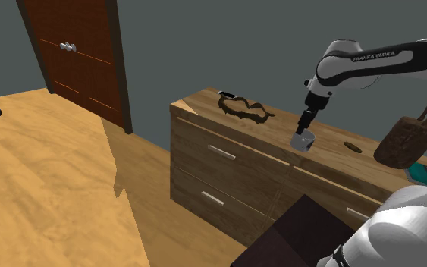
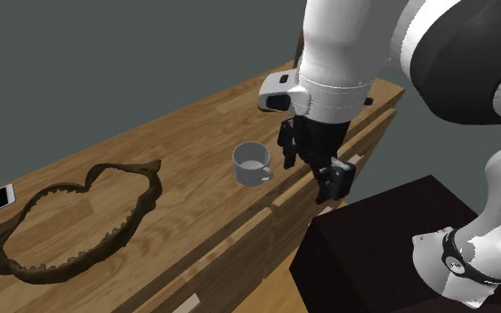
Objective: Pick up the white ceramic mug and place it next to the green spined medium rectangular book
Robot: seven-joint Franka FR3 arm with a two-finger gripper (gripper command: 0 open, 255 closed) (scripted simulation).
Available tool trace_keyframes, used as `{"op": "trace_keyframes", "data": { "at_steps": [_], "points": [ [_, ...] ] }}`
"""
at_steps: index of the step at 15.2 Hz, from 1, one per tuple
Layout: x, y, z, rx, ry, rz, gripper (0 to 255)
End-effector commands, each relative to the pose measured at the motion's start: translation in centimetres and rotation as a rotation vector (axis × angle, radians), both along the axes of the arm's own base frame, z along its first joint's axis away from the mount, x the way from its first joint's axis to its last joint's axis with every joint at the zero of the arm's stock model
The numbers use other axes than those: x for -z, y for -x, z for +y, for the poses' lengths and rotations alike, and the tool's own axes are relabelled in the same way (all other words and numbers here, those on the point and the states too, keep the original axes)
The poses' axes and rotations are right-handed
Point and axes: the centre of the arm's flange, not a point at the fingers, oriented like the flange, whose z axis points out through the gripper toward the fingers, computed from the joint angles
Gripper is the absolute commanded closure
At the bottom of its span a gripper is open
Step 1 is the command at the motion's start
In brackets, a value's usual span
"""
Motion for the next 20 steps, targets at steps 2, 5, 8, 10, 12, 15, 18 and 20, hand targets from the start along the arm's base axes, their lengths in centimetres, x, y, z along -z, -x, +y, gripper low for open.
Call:
{"op": "trace_keyframes", "data": {
  "at_steps": [2,5,8,10,12,15,18,20],
  "points": [
    [1.5,-0.8,-3.8,-0.001,0.002,0.001,0],
    [2.9,-1.5,-7.5,0.000,0.003,0.001,0],
    [4.3,-2.2,-11.1,0.001,0.004,0.001,0],
    [5.2,-2.6,-13.5,0.001,0.004,0.002,0],
    [6.2,-3.1,-15.9,0.001,0.005,0.002,0],
    [7.5,-3.8,-19.6,0.002,0.005,0.002,0],
    [8.8,-4.4,-23.0,0.003,0.006,0.003,0],
    [9.9,-4.4,-22.9,0.003,0.006,0.003,0]
  ]
}}
